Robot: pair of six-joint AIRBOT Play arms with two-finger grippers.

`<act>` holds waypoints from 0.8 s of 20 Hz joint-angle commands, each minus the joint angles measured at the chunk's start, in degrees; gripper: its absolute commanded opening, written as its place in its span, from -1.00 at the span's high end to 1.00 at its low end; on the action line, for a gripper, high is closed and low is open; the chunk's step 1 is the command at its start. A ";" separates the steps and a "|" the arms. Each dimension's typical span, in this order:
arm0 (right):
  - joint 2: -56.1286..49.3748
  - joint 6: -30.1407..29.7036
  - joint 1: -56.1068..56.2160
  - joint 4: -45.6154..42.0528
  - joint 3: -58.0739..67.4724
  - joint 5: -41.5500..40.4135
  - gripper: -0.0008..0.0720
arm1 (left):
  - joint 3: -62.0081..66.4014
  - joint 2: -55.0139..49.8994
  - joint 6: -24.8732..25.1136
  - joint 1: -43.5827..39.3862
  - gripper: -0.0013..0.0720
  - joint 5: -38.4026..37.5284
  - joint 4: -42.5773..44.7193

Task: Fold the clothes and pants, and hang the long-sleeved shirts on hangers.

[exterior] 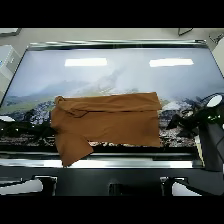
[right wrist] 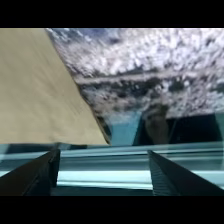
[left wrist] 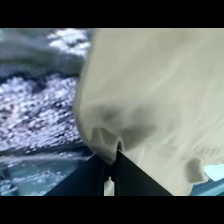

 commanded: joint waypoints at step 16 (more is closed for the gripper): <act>9.14 -4.15 10.56 11.17 6.93 -10.67 0.89 | 16.96 15.04 -2.03 -1.07 0.88 -8.20 -3.08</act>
